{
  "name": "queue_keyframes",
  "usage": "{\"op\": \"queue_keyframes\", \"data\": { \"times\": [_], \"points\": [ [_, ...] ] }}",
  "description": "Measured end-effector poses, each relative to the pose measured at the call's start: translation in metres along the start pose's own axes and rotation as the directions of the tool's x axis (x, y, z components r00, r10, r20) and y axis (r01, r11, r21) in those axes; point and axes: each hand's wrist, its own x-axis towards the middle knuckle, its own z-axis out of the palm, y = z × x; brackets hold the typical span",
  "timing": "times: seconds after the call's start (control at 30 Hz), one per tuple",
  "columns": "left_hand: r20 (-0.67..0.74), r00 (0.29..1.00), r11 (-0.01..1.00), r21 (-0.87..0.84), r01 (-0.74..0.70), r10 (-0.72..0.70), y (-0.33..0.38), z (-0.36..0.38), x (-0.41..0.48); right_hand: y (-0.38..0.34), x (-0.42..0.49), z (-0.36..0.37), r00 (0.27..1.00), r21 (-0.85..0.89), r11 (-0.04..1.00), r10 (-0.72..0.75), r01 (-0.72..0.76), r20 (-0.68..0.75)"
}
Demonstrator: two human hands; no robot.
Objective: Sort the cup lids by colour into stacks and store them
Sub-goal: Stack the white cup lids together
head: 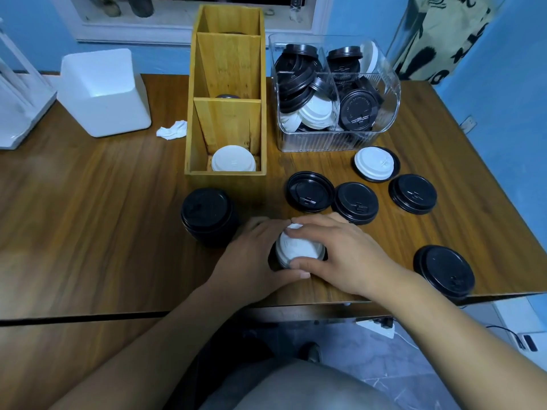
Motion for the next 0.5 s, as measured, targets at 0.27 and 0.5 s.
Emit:
{"op": "queue_keyframes", "data": {
  "times": [0.27, 0.5],
  "points": [
    [-0.004, 1.000, 0.999, 0.046, 0.005, -0.005, 0.000, -0.001, 0.000, 0.032, 0.013, -0.033, 0.940, 0.211, 0.976, 0.127, -0.061, -0.317],
    [0.002, 1.000, 0.997, 0.068, 0.024, -0.024, 0.003, -0.002, -0.001, 0.109, 0.054, -0.073, 0.810, -0.127, 0.818, 0.509, -0.560, -0.291]
  ]
}}
